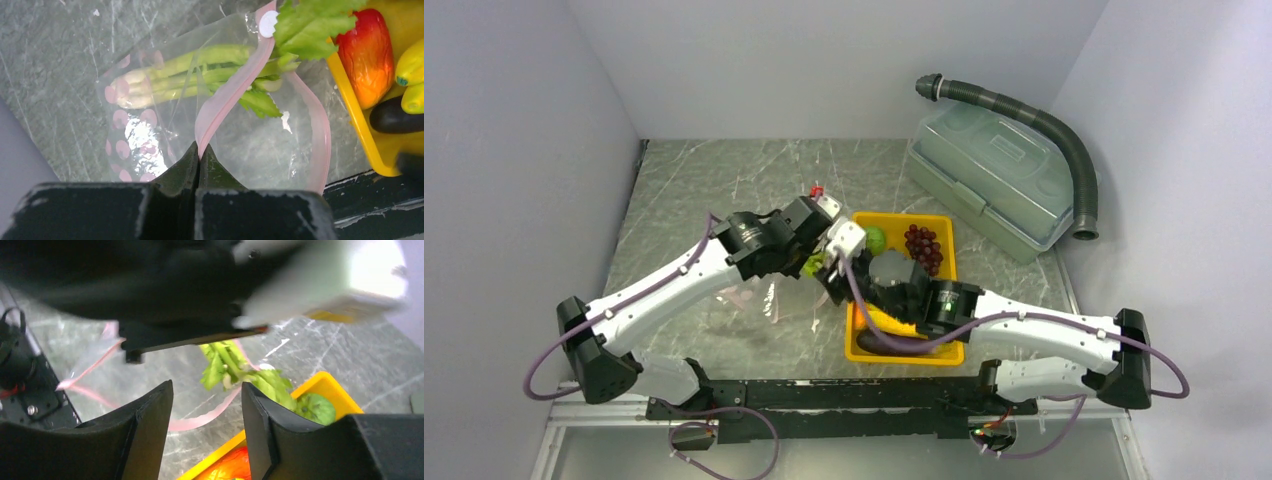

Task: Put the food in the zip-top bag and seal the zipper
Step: Adjust the zipper food storage bag at the center of the board, then pick up the fake vegetable from the bin.

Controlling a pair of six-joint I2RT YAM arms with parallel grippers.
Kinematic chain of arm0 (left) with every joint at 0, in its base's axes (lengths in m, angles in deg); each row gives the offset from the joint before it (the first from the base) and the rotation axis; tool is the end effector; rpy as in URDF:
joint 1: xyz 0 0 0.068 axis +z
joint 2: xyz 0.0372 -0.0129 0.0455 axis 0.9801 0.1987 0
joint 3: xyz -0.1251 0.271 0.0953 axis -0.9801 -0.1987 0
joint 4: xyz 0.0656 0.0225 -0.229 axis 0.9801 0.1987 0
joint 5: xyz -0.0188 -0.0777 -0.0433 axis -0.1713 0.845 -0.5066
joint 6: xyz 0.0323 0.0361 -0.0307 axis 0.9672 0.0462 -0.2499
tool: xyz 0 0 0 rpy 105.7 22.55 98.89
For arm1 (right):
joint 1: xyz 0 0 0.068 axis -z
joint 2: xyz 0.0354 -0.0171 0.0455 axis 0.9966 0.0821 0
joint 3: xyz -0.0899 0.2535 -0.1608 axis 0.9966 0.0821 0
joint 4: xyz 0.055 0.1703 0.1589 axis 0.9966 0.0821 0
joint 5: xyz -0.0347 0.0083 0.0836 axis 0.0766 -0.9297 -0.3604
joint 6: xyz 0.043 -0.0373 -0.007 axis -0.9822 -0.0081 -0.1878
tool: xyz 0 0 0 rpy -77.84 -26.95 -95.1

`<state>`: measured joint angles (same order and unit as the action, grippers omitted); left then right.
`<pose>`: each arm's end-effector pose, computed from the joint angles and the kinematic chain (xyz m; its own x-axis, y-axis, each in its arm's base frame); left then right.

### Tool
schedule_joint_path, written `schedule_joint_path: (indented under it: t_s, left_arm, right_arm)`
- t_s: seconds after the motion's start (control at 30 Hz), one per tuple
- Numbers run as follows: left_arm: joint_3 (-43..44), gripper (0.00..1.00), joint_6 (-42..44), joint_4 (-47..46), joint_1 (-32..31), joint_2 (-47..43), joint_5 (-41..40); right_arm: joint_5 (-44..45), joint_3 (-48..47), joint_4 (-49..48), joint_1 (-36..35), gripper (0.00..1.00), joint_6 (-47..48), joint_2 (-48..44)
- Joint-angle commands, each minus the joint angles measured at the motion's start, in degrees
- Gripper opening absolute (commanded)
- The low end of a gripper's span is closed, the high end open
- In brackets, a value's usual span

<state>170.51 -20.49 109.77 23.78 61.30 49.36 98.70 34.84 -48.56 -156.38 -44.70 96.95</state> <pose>0.1511 -0.1855 0.3845 -0.6231 0.5449 -0.5611 0.5106 0.8268 0.2359 0.0875 0.2120 0.3806 -0.0217 -0.2805 -0.9596 -0.7820 0.6028 -0.1585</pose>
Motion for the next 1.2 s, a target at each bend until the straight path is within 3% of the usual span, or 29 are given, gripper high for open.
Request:
schedule_joint_path:
  t_s: [0.0, 0.3, 0.57, 1.0, 1.17]
  left_arm:
    - [-2.0, 0.0, -2.8, -5.9, -0.1, -5.2, 0.7]
    - [-4.4, 0.0, -4.3, -8.0, 0.6, -9.5, 1.7]
    - [-4.4, 0.0, -4.7, -8.3, 0.9, -10.4, 1.8]
    - [-3.5, 0.0, -3.8, -8.9, 1.3, -10.2, 1.7]
    - [-3.8, 0.0, -3.2, -9.6, 1.7, -10.1, 1.9]
  right_arm:
    - [1.9, -4.9, 7.1, 8.7, 0.56, -16.1, 0.9]
    - [-8.5, -5.5, 4.8, 18.5, 0.57, -25.2, 2.1]
    - [-20.0, -4.2, 2.4, 22.3, 0.57, -31.5, 3.0]
    - [-36.5, 2.8, 3.6, 22.5, 0.5, -33.6, -3.0]
    - [-34.1, 6.9, 3.1, 22.3, 0.46, -35.1, -4.6]
